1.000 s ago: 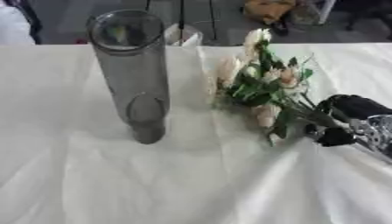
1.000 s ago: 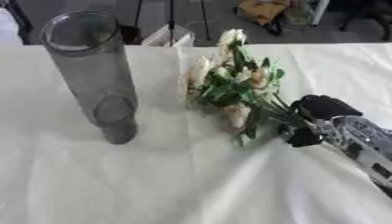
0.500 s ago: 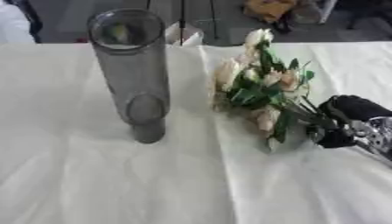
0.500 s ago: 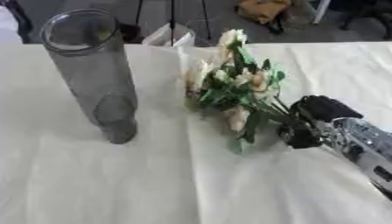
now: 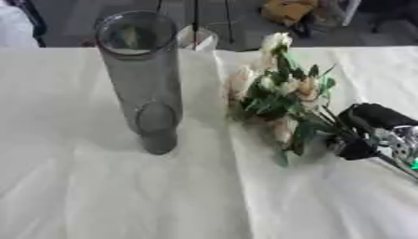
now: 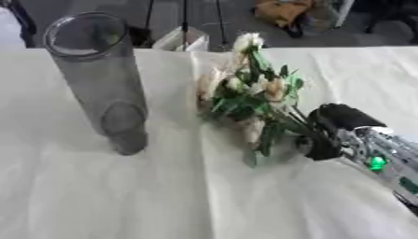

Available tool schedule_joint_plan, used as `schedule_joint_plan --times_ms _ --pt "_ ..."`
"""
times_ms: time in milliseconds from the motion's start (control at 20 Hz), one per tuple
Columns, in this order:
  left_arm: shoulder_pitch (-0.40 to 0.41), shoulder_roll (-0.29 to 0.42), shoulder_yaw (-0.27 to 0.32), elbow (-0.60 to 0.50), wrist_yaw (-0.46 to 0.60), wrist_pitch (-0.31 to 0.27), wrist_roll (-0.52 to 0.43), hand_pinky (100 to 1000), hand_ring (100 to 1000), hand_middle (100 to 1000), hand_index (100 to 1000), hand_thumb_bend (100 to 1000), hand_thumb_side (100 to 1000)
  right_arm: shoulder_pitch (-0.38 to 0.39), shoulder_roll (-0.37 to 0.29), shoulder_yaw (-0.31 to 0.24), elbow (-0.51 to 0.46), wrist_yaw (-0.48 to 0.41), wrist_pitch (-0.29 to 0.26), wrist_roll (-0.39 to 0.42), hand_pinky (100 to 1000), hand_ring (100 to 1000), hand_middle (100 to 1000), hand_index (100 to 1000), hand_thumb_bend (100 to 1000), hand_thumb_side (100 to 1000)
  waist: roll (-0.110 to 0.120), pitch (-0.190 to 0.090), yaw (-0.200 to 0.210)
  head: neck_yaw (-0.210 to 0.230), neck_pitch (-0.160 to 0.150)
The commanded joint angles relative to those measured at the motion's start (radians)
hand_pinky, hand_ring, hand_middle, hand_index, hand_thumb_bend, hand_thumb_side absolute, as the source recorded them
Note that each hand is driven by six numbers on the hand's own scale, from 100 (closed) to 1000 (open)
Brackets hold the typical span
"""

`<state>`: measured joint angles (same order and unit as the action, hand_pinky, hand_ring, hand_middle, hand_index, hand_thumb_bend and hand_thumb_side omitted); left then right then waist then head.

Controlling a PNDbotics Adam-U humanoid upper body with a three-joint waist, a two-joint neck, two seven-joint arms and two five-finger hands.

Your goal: Arrange flowers into the vase.

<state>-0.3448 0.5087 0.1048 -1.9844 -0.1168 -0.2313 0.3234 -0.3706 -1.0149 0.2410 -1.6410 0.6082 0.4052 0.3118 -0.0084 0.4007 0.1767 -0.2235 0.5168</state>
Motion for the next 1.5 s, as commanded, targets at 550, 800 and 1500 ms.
schedule_joint_plan --times_ms 550,800,1500 --pt "-0.012 0.01 0.002 -0.016 0.003 -0.002 -0.006 772 867 875 948 100 999 -0.044 0.005 0.0 0.077 -0.042 -0.013 -0.088 100 100 100 158 100 582 0.011 0.004 0.004 -0.009 -0.022" --pt "-0.01 0.01 0.004 -0.016 0.002 -0.002 -0.006 772 867 875 948 100 998 -0.047 0.01 -0.007 0.075 -0.059 -0.03 -0.121 100 100 100 103 100 591 0.014 0.004 0.003 -0.004 -0.021" --pt "-0.008 0.014 0.004 -0.016 0.0 0.003 -0.014 765 856 871 948 100 992 -0.022 -0.001 -0.043 0.028 -0.112 -0.106 -0.224 100 100 100 100 100 581 0.012 -0.002 -0.011 0.011 -0.027"
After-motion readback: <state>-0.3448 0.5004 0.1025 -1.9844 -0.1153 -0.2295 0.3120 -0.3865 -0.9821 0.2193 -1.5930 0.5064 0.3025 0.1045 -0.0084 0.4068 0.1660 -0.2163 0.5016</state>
